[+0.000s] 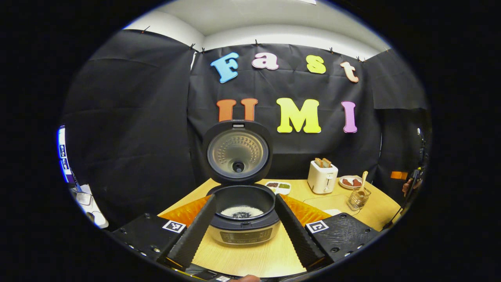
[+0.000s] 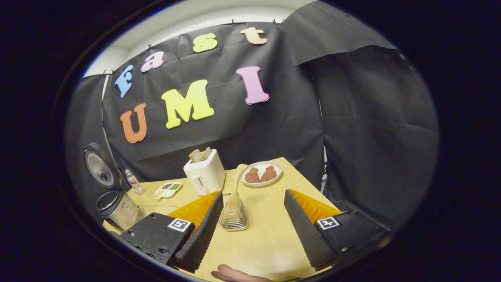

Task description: Close the left gripper, press the button to open the rice cooker; take a wooden spoon from the chopstick holder with the right hand, scoop a spoonful of rice and pour it into the rice cooker, then put the wooden spoon back into the chopstick holder.

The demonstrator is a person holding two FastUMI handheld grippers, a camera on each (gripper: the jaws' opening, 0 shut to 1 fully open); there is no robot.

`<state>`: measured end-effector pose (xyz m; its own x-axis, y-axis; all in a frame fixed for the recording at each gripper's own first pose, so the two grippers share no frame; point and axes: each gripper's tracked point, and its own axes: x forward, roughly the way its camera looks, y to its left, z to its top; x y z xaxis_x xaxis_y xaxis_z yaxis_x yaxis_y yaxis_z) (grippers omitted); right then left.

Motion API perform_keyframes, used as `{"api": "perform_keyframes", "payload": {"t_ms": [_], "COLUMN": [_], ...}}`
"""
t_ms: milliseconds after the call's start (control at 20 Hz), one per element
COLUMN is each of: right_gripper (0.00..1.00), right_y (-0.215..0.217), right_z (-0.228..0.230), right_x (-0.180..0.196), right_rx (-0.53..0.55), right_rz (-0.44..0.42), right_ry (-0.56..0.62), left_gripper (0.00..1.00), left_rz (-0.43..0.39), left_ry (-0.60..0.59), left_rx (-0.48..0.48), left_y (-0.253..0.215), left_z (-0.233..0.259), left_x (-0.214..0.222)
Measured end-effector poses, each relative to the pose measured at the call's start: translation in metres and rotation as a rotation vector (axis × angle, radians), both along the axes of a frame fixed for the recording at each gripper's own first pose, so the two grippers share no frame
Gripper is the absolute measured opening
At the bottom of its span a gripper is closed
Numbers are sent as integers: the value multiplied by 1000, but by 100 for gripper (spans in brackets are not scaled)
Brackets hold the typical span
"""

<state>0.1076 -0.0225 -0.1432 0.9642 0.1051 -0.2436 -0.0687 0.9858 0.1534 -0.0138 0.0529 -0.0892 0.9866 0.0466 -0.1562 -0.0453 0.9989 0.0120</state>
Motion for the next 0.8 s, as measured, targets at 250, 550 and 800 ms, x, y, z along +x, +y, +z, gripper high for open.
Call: {"api": "perform_keyframes", "payload": {"t_ms": [250,550,800], "right_gripper": [96,100,100], "right_y": [19,51,66], "right_z": [-25,-59,-75], "right_x": [53,112,161], "right_rx": [-26,-134,-146], "right_rz": [30,110,124], "right_ry": [26,70,127], "left_gripper": [96,96,95], "left_rz": [29,32,42], "left_ry": [15,21,44], "left_rx": [24,47,58], "left_y": [14,18,22], "left_z": [-9,-20,-34], "left_x": [3,11,16]}}
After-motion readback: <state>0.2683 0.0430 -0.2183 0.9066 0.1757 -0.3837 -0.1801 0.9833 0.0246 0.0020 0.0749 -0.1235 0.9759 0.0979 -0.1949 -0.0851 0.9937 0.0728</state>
